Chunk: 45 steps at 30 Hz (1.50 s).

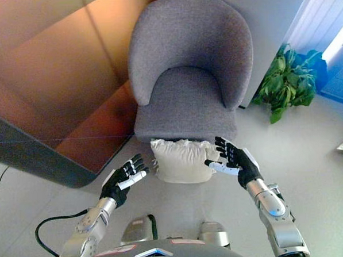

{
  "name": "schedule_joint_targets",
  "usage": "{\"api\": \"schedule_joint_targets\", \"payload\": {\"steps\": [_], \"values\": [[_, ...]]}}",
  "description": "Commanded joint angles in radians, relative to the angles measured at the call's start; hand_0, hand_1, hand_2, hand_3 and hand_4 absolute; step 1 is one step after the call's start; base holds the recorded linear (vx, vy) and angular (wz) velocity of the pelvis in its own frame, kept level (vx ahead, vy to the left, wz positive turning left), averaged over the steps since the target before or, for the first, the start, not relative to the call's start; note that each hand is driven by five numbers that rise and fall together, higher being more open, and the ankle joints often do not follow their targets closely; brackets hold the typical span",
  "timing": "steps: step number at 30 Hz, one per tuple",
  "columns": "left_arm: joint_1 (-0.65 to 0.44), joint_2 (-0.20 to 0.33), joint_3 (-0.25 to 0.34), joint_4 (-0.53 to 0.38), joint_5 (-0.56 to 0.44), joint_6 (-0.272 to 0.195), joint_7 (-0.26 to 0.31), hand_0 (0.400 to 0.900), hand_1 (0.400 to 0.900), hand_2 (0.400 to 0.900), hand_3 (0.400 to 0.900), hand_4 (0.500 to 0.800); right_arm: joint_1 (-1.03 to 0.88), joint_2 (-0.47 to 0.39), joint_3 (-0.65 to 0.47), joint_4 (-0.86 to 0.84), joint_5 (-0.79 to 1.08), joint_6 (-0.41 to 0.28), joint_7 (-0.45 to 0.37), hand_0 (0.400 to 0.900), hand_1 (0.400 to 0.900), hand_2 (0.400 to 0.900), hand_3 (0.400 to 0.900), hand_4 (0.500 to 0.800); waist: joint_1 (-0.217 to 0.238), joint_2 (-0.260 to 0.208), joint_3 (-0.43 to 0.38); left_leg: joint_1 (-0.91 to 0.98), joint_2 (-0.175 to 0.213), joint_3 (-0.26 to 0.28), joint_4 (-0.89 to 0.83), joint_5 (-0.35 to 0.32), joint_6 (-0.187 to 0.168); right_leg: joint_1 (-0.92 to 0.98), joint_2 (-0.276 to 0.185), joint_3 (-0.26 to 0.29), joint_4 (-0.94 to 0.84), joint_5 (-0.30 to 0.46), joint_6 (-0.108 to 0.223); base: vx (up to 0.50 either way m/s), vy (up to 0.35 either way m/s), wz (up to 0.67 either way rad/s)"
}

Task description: Pick up the pillow and put it on the sofa.

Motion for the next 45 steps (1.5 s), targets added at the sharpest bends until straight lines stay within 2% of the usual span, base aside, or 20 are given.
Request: {"api": "schedule_joint_targets", "payload": {"steps": [1, 4, 7, 12, 13, 15, 16, 18, 20, 22, 24, 25, 26, 27, 28, 29, 31, 35, 37, 45], "values": [[-0.051, 0.002, 0.05, -0.098, -0.039, -0.082, 0.019, 0.9, 0.9, 0.9, 0.9, 0.8, -0.079, -0.043, -0.033, -0.073, 0.049, -0.095, -0.038, 0.9, 0.9, 0.9, 0.9, 0.8, -0.009, 0.01, -0.029, -0.089, 0.018, 0.033, -0.023, -0.042, 0.016, 0.043, 0.059, -0.038, -0.081, 0.001, -0.009, 0.22, 0.098, -0.1], [-0.062, -0.006, 0.04, -0.086, -0.026, -0.092, 0.034, 0.9, 0.9, 0.9, 0.9, 0.8, -0.093, -0.044, -0.023, -0.057, 0.028, -0.101, -0.054, 0.9, 0.9, 0.9, 0.9, 0.8, 0.023, 0.033, -0.03, -0.112, 0.003, 0.055, -0.329, 0.075, -0.001, 0.081, 0.075, -0.031, -0.105, -0.013, 0.014, 0.25, 0.137, -0.22], [-0.079, -0.014, 0.038, -0.076, -0.014, -0.098, 0.052, 0.9, 0.9, 0.9, 0.9, 0.8, -0.111, -0.045, -0.013, -0.042, 0.007, -0.102, -0.068, 0.9, 0.9, 0.9, 0.9, 0.8, 0.04, 0.036, -0.036, -0.142, -0.004, 0.084, -0.436, 0.135, -0.026, 0.117, 0.075, -0.027, -0.116, -0.036, 0.029, 0.3, 0.144, -0.37], [-0.093, -0.011, 0.047, -0.066, -0.024, -0.107, 0.07, 0.9, 0.9, 0.9, 0.9, 0.8, -0.126, -0.009, -0.006, -0.012, -0.006, -0.091, -0.076, 0.9, 0.9, 0.9, 0.9, 0.8, 0.059, 0.002, -0.093, -0.172, -0.021, 0.141, -0.288, 0.082, 0.024, 0.176, 0.0, -0.031, -0.069, -0.107, 0.055, 0.36, 0.185, -0.18], [-0.104, 0.011, 0.049, -0.065, -0.024, -0.108, 0.076, 0.9, 0.9, 0.9, 0.9, 0.8, -0.135, 0.002, 0.005, 0.007, -0.006, -0.089, -0.078, 0.9, 0.9, 0.9, 0.9, 0.8, 0.074, -0.028, -0.109, -0.155, -0.043, 0.133, -0.257, 0.03, 0.053, 0.165, -0.054, -0.024, 0.007, -0.076, 0.075, 0.41, 0.216, -0.22], [-0.108, 0.02, 0.049, -0.066, -0.021, -0.108, 0.076, 0.9, 0.9, 0.9, 0.9, 0.8, -0.135, 0.004, 0.009, 0.014, -0.013, -0.087, -0.073, 0.9, 0.9, 0.9, 0.9, 0.8, 0.075, -0.037, -0.123, -0.147, -0.05, 0.139, -0.264, 0.02, 0.067, 0.141, -0.073, -0.011, 0.054, -0.044, 0.085, 0.39, 0.26, -0.05], [-0.116, 0.041, 0.047, -0.071, -0.015, -0.105, 0.074, 0.9, 0.9, 0.9, 0.9, 0.8, -0.135, 0.008, 0.013, 0.031, -0.036, -0.082, -0.076, 0.9, 0.9, 0.9, 0.9, 0.8, 0.067, -0.059, -0.125, -0.116, -0.093, 0.145, -0.268, -0.029, 0.108, 0.087, -0.117, 0.012, 0.21, 0.072, 0.099, 0.31, 0.326, 0.14], [-0.135, 0.063, 0.045, -0.07, -0.019, -0.103, 0.088, 0.9, 0.9, 0.9, 0.9, 0.8, -0.155, 0.011, 0.025, 0.05, -0.045, -0.083, -0.092, 0.9, 0.9, 0.9, 0.9, 0.8, 0.052, -0.052, -0.107, -0.073, -0.122, 0.143, -0.285, -0.061, 0.15, -0.016, -0.139, 0.04, 0.434, 0.193, 0.099, 0.32, 0.397, 0.13], [-0.146, 0.08, 0.045, -0.077, -0.016, -0.103, 0.093, 0.9, 0.9, 0.9, 0.9, 0.8, -0.173, 0.015, 0.035, 0.054, -0.049, -0.084, -0.095, 0.9, 0.9, 0.9, 0.9, 0.8, 0.044, -0.044, -0.085, -0.047, -0.129, 0.141, -0.301, -0.074, 0.17, -0.084, -0.143, 0.044, 0.562, 0.214, 0.102, 0.18, 0.261, 0.04], [-0.161, 0.097, 0.057, -0.088, -0.02, -0.101, 0.122, 0.9, 0.9, 0.9, 0.9, 0.8, -0.192, 0.016, 0.051, 0.042, -0.075, -0.079, -0.11, 0.9, 0.9, 0.9, 0.9, 0.8, 0.021, -0.016, -0.035, 0.042, -0.117, 0.133, -0.348, -0.105, 0.188, -0.233, -0.187, -0.03, 0.676, 0.168, 0.095, 0.32, 0.169, 0.06], [-0.162, 0.098, 0.069, -0.089, -0.036, -0.103, 0.143, 0.9, 0.9, 0.9, 0.9, 0.8, -0.189, 0.009, 0.044, 0.024, -0.109, -0.076, -0.127, 0.9, 0.9, 0.9, 0.9, 0.8, 0.024, -0.019, -0.018, 0.075, -0.102, 0.12, -0.342, -0.152, 0.162, -0.256, -0.247, -0.092, 0.529, 0.114, 0.105, 0.31, -0.084, 0.04], [-0.161, 0.098, 0.068, -0.089, -0.036, -0.103, 0.144, 0.9, 0.9, 0.9, 0.9, 0.8, -0.188, 0.009, 0.044, 0.023, -0.11, -0.075, -0.127, 0.9, 0.9, 0.9, 0.9, 0.8, 0.021, -0.017, -0.015, 0.078, -0.1, 0.115, -0.338, -0.156, 0.16, -0.245, -0.243, -0.099, 0.524, 0.112, 0.104, 0.19, -0.239, 0.0], [-0.155, 0.099, 0.081, -0.096, -0.041, -0.113, 0.159, 0.9, 0.9, 0.9, 0.9, 0.8, -0.187, -0.009, 0.031, 0.011, -0.164, -0.074, -0.153, 0.9, 0.9, 0.9, 0.9, 0.8, 0.032, -0.022, 0.003, 0.071, -0.079, 0.115, -0.328, -0.16, 0.135, -0.251, -0.307, -0.132, 0.373, 0.134, 0.116, 0.12, -0.176, 0.02], [-0.154, 0.099, 0.08, -0.097, -0.041, -0.114, 0.16, 0.9, 0.9, 0.9, 0.9, 0.8, -0.187, -0.007, 0.032, 0.011, -0.169, -0.074, -0.156, 0.9, 0.9, 0.9, 0.9, 0.8, 0.03, -0.014, 0.008, 0.077, -0.069, 0.108, -0.319, -0.173, 0.129, -0.225, -0.291, -0.143, 0.348, 0.138, 0.118, 0.1, -0.458, -0.07], [-0.154, 0.106, 0.107, -0.095, -0.04, -0.137, 0.194, 0.9, 0.9, 0.9, 0.9, 0.8, -0.213, -0.068, 0.013, -0.005, -0.326, -0.072, -0.211, 0.9, 0.9, 0.9, 0.9, 0.8, 0.044, -0.034, 0.036, 0.051, -0.042, 0.107, -0.298, -0.169, 0.082, -0.232, -0.33, -0.186, 0.078, 0.255, 0.16, 0.06, -0.416, 0.05], [-0.159, 0.111, 0.113, -0.088, -0.034, -0.151, 0.213, 0.9, 0.9, 0.9, 0.9, 0.8, -0.239, -0.091, 0.017, 0.009, -0.396, -0.069, -0.246, 0.9, 0.9, 0.9, 0.9, 0.8, 0.04, -0.039, 0.048, 0.049, -0.022, 0.103, -0.292, -0.175, 0.068, -0.242, -0.334, -0.166, 0.002, 0.322, 0.189, 0.07, -0.521, 0.24], [-0.176, 0.117, 0.115, -0.078, -0.04, -0.159, 0.229, 0.9, 0.9, 0.9, 0.9, 0.8, -0.252, -0.138, 0.004, 0.025, -0.487, -0.046, -0.255, 0.9, 0.9, 0.9, 0.9, 0.8, 0.032, -0.06, 0.053, 0.036, -0.008, 0.076, -0.27, -0.184, 0.047, -0.252, -0.317, -0.08, -0.006, 0.34, 0.207, 0.14, -0.303, 0.36], [-0.193, 0.092, 0.12, -0.058, -0.037, -0.173, 0.241, 0.9, 0.9, 0.9, 0.9, 0.8, -0.264, -0.172, -0.014, 0.039, -0.555, -0.044, -0.276, 0.9, 0.9, 0.9, 0.9, 0.8, 0.031, -0.076, 0.047, 0.014, 0.01, 0.061, -0.247, -0.182, 0.023, -0.242, -0.3, -0.134, -0.01, 0.356, 0.216, 0.13, -0.214, 0.41], [-0.194, 0.063, 0.117, -0.044, -0.058, -0.174, 0.238, 0.9, 0.9, 0.9, 0.9, 0.8, -0.254, -0.209, -0.029, 0.04, -0.612, -0.049, -0.269, 0.9, 0.9, 0.9, 0.9, 0.8, 0.026, -0.052, 0.048, 0.016, 0.044, 0.032, -0.265, -0.17, 0.002, -0.228, -0.266, -0.169, 0.033, 0.279, 0.201, 0.13, -0.158, 0.49], [-0.267, 0.073, 0.097, -0.081, -0.078, -0.192, 0.262, 0.9, 0.9, 0.9, 0.9, 0.8, -0.378, -0.283, 0.03, 0.055, -0.642, -0.034, -0.239, 0.9, 0.9, 0.9, 0.9, 0.8, 0.013, -0.008, 0.168, -0.146, 0.061, -0.007, -0.192, -0.158, -0.008, -0.411, -0.281, -0.148, 0.195, 0.196, 0.169, -0.11, -0.042, 0.17]]}}
